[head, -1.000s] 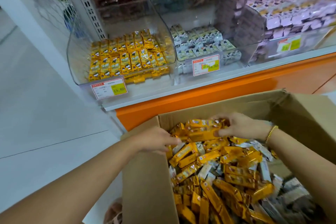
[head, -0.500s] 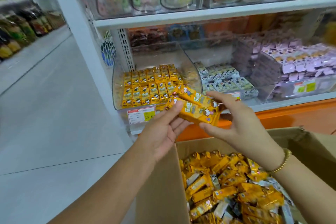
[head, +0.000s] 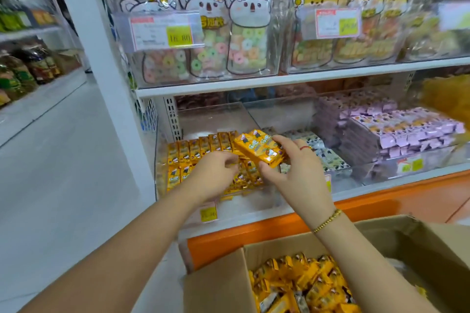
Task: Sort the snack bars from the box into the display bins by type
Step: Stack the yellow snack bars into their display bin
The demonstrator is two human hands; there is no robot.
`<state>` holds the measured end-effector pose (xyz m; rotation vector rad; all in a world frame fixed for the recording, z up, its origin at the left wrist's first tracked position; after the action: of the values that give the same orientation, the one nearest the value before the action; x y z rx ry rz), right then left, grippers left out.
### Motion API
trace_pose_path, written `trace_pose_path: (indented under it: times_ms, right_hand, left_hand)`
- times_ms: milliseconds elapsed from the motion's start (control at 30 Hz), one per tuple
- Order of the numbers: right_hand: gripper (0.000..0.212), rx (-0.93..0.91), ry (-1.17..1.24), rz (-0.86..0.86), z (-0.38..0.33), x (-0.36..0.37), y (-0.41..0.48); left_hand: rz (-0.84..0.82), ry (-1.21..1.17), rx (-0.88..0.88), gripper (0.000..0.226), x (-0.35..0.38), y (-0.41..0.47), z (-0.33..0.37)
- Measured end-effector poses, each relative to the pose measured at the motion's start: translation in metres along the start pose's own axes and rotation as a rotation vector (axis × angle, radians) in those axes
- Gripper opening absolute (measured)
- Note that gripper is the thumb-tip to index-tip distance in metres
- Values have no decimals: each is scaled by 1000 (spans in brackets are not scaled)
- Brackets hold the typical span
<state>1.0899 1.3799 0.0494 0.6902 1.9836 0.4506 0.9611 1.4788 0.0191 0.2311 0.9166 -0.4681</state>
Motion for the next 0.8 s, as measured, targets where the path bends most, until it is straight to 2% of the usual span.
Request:
trace_pose_path:
  times_ms: [67, 200, 267, 367, 500, 567, 633, 800]
  right_hand:
    - [59, 17, -98, -29, -1, 11, 2]
    - [57, -22, -380, 50, -11, 20, 1]
    - [57, -35, -485, 35, -13, 29, 2]
    - [55, -26, -634, -81, -14, 52, 7]
    - [28, -86, -798, -204, -34, 75, 31]
    - [31, -100, -773, -345, -29, 98, 37]
    - [35, -38, -762, -439, -22, 107, 38]
    - [40, -27, -793, -616, -7, 122, 30]
  left_hand:
    - [-66, 159, 28, 36, 10, 16, 0]
    - [-241, 136, -17, 65, 44, 42, -23]
    - [-247, 168, 8, 65, 52, 53, -30]
    - [-180, 280, 44, 63, 52, 63, -35]
    - [-124, 324, 58, 58, 47, 66, -38]
    - [-120, 299, 56, 50, 46, 66, -41]
    - [-101, 252, 62, 45, 45, 66, -43]
    - [-92, 218, 49, 76, 44, 64, -46]
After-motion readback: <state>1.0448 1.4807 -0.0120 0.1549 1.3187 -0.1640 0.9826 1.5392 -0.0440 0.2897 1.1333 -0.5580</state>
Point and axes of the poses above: each hand's wrist, its own y-axis towards the middle knuckle, its own x-axis out of the palm, z = x × y, the point moved 9 cm from there along y, towards the middle knuckle, and after that the axes turned 5 degrees about -x, right-handed, at the moved point
